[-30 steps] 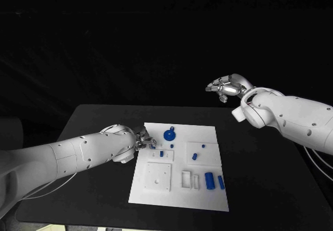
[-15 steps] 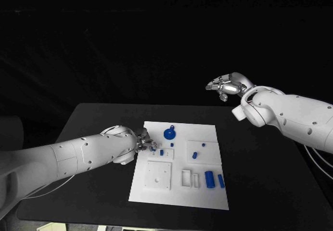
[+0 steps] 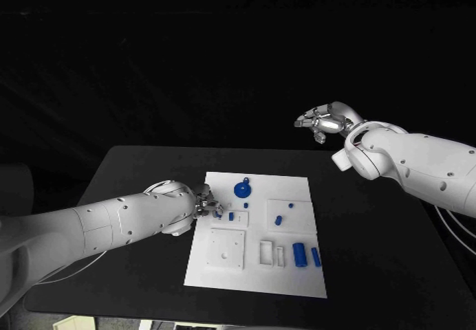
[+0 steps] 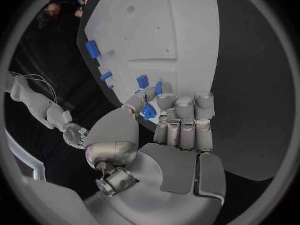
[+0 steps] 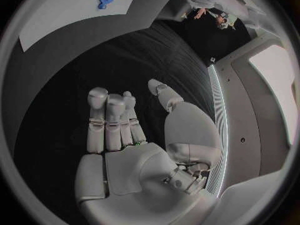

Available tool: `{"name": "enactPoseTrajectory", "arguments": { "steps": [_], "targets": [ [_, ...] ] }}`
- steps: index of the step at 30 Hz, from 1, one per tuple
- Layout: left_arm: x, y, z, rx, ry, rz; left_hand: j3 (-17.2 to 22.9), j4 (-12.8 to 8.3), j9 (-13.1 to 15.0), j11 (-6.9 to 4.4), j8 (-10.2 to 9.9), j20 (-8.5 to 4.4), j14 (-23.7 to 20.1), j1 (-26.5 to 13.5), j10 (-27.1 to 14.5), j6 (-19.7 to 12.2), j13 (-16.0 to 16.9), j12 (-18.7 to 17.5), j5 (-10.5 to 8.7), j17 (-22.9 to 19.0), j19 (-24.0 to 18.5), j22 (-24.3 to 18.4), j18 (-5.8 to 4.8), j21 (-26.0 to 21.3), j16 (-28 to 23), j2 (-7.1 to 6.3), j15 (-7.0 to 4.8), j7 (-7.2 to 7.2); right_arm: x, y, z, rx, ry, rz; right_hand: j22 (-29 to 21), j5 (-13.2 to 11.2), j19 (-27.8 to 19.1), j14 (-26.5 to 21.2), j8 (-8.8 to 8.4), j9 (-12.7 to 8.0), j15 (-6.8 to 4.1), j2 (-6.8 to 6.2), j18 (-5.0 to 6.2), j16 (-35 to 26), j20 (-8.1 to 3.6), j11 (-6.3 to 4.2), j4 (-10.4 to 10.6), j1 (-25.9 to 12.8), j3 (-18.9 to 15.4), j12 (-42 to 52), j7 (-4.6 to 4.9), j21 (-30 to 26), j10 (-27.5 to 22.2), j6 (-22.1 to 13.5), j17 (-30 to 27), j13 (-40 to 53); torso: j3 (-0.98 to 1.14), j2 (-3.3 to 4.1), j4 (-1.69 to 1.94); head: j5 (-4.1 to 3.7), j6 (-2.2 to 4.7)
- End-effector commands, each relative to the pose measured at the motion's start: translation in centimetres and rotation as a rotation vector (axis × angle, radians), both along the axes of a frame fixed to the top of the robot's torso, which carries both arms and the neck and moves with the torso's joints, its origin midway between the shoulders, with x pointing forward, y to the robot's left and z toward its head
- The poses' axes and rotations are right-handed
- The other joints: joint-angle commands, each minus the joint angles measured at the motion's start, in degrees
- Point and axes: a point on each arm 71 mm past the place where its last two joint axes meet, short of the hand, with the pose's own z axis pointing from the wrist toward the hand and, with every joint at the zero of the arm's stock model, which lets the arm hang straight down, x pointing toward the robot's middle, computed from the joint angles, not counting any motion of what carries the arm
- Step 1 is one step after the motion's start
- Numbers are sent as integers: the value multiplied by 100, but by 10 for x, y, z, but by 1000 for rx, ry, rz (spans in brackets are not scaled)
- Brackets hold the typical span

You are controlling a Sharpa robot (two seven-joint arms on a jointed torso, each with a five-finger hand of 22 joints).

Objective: Assemble the parts on the task board

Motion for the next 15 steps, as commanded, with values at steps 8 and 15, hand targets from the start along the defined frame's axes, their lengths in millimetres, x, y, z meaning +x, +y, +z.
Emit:
{"name": "enactPoseTrajectory", "arguments": {
  "steps": [8,15],
  "targets": [
    [-3,-2,-2,5,19,-25,39,-3,1030,-268,213,-511,330,31,193,368,12,13,29,4,27,124,196,23,13,41,-553,-333,0,1,0,-2,4,15,23,27,9,6,-33,-6,17,21,397,-14,-52,9,-20,-54,9,26,55,-17,-48,11,-10,-12,6,-6,4,0,-13],
    [-3,-2,-3,4,25,-32,41,-3,1032,-266,208,-509,328,28,194,368,17,9,27,3,21,123,195,26,12,42,-549,-332,0,1,0,-2,5,16,24,27,10,6,-33,-6,17,21,397,-14,-52,9,-19,-54,10,27,55,-18,-48,12,-10,-13,7,-5,-3,7,-10]
  ]
}}
